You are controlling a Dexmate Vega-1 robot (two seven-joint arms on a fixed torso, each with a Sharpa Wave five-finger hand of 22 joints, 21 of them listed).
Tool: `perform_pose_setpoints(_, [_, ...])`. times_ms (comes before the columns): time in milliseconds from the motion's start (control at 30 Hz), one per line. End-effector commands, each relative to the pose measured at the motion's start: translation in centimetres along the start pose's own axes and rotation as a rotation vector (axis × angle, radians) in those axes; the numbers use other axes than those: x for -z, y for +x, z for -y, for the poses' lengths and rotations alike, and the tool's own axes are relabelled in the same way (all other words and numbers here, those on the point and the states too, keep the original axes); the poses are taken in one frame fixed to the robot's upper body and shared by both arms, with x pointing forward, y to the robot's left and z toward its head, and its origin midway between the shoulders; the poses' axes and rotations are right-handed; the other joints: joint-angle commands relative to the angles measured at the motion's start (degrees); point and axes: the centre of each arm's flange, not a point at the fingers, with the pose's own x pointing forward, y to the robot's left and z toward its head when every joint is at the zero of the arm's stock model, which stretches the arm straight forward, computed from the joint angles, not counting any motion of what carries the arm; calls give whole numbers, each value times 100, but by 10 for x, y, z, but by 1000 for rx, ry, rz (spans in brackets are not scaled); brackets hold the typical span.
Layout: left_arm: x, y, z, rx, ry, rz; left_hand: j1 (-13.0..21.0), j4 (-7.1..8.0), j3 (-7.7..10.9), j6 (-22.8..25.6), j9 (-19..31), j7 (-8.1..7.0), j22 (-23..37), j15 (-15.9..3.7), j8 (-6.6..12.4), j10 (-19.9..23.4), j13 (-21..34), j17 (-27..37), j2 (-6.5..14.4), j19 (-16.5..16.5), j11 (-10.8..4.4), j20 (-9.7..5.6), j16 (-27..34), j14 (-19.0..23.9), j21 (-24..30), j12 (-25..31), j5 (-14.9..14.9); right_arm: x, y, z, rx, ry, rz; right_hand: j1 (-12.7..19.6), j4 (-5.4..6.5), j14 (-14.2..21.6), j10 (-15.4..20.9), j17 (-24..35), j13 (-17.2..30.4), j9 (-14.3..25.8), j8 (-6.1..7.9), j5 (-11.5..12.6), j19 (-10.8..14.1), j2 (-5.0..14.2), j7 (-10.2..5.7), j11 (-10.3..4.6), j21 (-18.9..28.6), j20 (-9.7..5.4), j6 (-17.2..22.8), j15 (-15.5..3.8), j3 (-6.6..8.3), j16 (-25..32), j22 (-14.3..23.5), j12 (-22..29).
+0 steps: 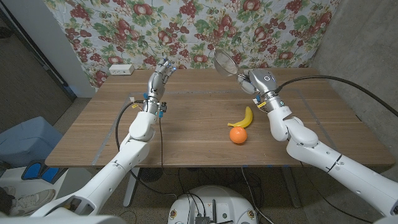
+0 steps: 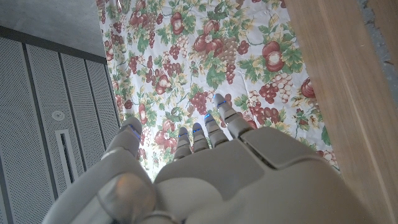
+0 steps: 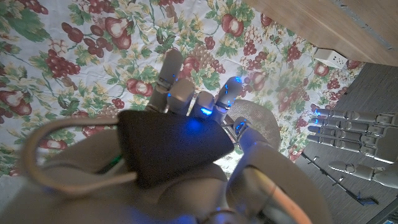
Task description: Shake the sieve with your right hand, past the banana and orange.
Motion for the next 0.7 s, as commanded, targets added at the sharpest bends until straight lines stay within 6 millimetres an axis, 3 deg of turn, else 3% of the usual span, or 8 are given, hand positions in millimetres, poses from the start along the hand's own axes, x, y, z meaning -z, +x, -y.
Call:
perform_pose_setpoints(33, [0,-2,-1,-1,1,-2,-53,0,49,-3,0,-45,3,-121,-2,-7,13,3,18,40,2,7,14,-7,3,24,-12,-11,-1,-4,-14,-73,53,-28,5,-19,-37,13,9,-27,40,9,1,-26,31,-51,-5,-428,-57,-517,29,19,-3,18])
perform_pose_setpoints(700, [0,-4,-1,0,-6,-6,-83,-3,75,0,0,-56,4,-122,-1,-9,13,3,9,37,4,14,13,-8,1,23,-13,-27,3,-16,-89,-108,121,-46,6,-28,-53,11,-6,-51,66,4,-13,-32,24,-37,-17,-428,-99,-517,30,18,-4,1])
